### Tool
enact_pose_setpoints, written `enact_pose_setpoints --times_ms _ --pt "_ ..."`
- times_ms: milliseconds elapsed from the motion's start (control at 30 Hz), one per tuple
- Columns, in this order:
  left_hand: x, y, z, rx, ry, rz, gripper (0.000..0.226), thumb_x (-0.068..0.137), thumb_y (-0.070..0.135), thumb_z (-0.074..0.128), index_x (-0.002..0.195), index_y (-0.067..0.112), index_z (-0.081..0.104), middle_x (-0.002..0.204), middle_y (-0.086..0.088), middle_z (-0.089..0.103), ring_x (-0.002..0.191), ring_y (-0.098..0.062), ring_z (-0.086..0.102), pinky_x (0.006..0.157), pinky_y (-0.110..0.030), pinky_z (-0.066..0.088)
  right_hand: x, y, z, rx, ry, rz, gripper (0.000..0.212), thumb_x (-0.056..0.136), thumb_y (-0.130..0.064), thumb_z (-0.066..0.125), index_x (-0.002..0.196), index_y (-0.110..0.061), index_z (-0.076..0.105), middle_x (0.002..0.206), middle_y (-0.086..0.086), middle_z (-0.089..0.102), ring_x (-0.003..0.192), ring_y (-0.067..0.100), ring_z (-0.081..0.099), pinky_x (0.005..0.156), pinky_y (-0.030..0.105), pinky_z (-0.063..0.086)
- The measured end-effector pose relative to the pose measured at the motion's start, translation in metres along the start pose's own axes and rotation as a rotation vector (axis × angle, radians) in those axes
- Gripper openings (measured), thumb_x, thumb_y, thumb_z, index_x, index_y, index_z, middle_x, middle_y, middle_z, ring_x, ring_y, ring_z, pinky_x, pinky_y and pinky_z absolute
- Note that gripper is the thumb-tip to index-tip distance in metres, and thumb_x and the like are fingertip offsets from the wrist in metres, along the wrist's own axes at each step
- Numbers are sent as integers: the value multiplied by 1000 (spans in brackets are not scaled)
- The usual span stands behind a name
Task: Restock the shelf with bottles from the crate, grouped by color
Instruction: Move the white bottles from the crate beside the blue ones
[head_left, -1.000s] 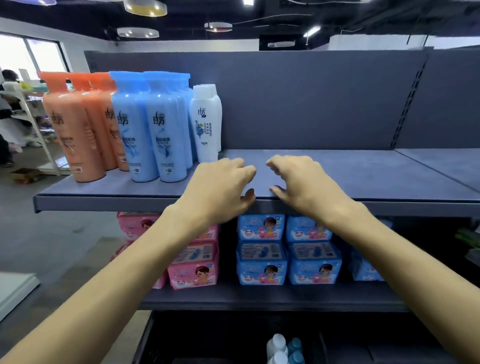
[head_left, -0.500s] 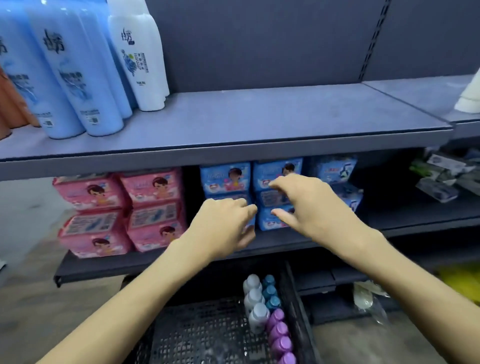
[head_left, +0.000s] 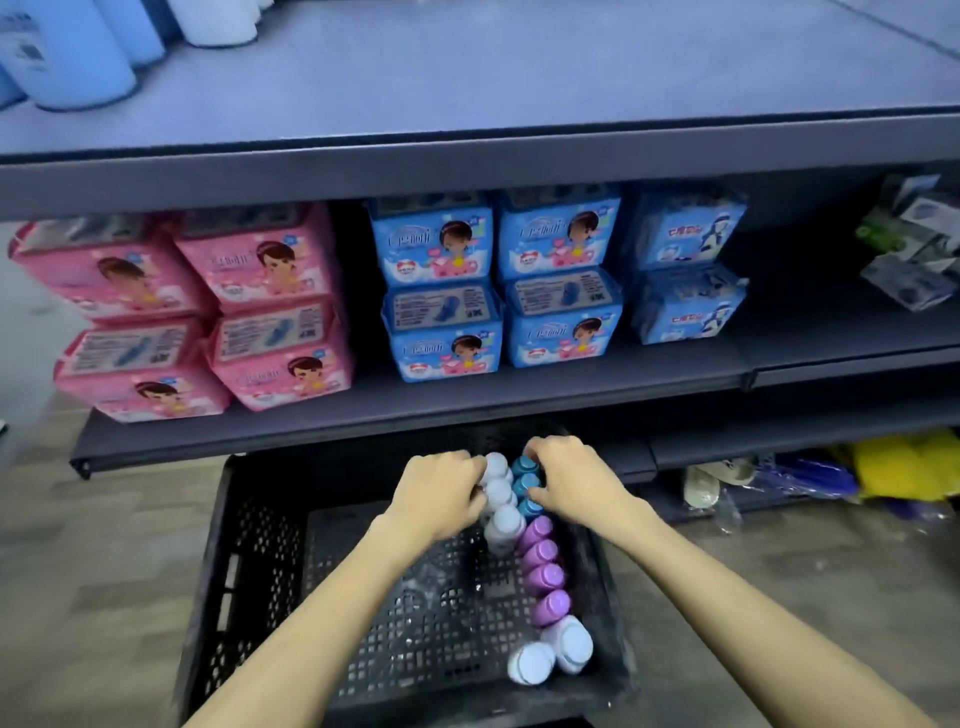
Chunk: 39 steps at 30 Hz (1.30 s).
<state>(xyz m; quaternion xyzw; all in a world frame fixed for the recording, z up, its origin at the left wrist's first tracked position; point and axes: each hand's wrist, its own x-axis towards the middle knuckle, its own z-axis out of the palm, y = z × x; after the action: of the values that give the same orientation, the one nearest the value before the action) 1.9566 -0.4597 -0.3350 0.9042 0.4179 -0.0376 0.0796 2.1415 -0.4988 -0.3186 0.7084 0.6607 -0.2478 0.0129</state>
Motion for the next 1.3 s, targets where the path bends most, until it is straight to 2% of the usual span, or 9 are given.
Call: enact_pose_setpoints --times_ms 67,233,400,500,600,733,867,1167,1300 --pt "-4 -1 21 -20 -39 -11 24 89 37 44 103 20 54 99 -2 62 91 -31 63 63 -33 37 7 4 29 21 -69 37 38 82 -28 69 116 -15 58 116 12 65 109 35 62 85 37 49" --pt "-13 -4 58 -55 -108 -64 21 89 34 45 102 19 53 101 -3 61 91 -31 62 62 -33 35 18 10 84 81 -168 108 40 90 -21 60 129 -15 54 127 16 61 115 38 61 90 40 49" --pt "-22 -5 90 -103 -169 -101 24 91 35 46 108 19 52 104 -3 60 94 -30 62 63 -34 36 28 15 120 177 -163 163 42 87 -13 63 128 -13 52 124 17 63 112 38 61 84 37 47" --pt "-26 -6 103 -116 -208 -121 25 92 35 45 110 18 51 106 -4 60 94 -31 62 64 -35 40 31 15 135 246 -131 175 44 85 -13 69 126 -10 51 121 16 63 110 35 61 76 31 39" --pt "-29 -8 114 -146 -224 -146 28 92 34 46 116 19 51 111 -4 61 97 -32 63 70 -37 46 36 14 149 279 -80 183 51 83 -20 73 128 -22 50 113 9 65 102 33 63 73 31 42" --pt "-33 -13 126 -176 -242 -172 30 91 34 47 116 19 51 114 -4 61 99 -33 63 72 -38 47 40 14 163 182 -94 187 49 81 -25 73 125 -29 53 110 5 68 102 32 65 78 37 52" --pt "-37 -16 134 -211 -247 -180 23 92 32 46 110 18 51 111 -3 62 95 -32 63 71 -39 48 45 17 173 55 -92 170 43 83 -21 66 123 -30 51 104 6 70 96 34 67 68 32 43" --pt "-40 -21 136 -213 -246 -177 18 92 29 46 103 17 51 105 -3 63 90 -31 63 69 -38 47 58 16 172 7 -129 165 14 83 -27 59 97 -26 62 89 2 69 83 28 67 74 40 56" --pt "-37 -31 129 -215 -235 -194 18 91 30 47 104 19 51 103 -3 63 89 -31 63 69 -38 49 60 15 162 -60 -140 105 22 85 -33 61 104 -24 66 95 5 72 91 30 69 78 37 54"
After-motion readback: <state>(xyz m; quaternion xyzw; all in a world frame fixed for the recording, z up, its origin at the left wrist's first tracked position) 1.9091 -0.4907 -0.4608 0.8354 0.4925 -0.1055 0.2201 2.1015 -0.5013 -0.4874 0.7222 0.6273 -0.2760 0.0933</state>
